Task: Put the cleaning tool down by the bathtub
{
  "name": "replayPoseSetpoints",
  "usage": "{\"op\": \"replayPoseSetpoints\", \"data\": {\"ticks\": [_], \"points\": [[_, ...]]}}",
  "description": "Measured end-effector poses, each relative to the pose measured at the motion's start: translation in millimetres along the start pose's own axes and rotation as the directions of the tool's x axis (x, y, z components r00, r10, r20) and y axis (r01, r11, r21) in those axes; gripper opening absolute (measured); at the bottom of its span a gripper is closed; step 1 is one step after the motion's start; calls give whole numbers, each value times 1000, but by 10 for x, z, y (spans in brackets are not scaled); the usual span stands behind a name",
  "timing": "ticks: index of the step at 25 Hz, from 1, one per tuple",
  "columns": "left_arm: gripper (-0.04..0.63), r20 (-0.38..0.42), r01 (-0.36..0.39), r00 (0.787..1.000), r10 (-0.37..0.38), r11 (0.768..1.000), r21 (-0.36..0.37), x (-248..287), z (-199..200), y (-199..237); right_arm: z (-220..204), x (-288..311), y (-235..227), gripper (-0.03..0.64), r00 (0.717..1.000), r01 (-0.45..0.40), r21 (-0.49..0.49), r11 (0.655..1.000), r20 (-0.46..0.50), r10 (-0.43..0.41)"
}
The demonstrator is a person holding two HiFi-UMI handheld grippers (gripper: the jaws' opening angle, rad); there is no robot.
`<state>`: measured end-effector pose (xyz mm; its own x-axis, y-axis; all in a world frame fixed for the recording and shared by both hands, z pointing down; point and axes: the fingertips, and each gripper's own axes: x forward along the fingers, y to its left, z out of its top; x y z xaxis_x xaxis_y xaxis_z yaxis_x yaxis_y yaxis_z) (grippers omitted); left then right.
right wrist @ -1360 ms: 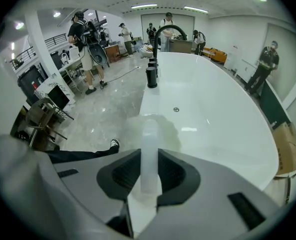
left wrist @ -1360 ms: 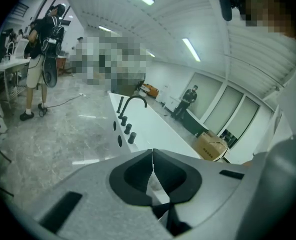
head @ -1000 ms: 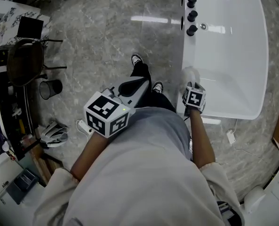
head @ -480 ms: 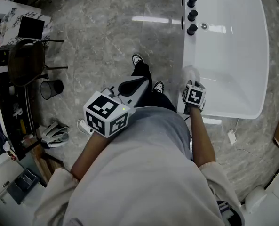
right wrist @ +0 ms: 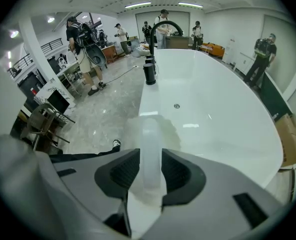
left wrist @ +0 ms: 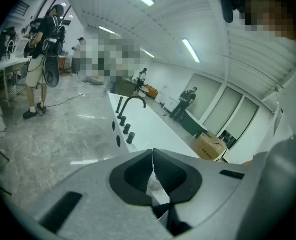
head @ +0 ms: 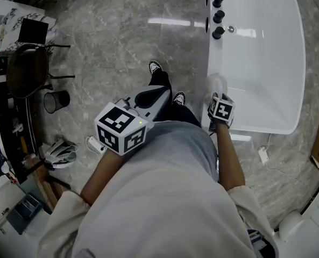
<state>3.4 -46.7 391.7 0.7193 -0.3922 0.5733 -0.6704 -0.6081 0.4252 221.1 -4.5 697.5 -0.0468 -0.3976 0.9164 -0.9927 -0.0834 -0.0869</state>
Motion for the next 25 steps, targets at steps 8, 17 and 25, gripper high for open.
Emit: {"op": "replayPoseSetpoints", "data": {"ticks": [8, 17, 25], "points": [[9, 9, 15, 1000, -15, 1000, -13, -11, -26, -8, -28, -72, 19, 110, 1000, -16, 16, 1000, 5, 16], [9, 20, 25, 999, -25, 999, -23, -12, -14, 1, 30, -212, -15, 110, 999, -14, 23, 1000, 33, 13], [9, 21, 39, 999, -38, 999, -25, 29, -12, -19, 115, -388, -35, 110, 997, -35, 49, 998, 63, 32]]}}
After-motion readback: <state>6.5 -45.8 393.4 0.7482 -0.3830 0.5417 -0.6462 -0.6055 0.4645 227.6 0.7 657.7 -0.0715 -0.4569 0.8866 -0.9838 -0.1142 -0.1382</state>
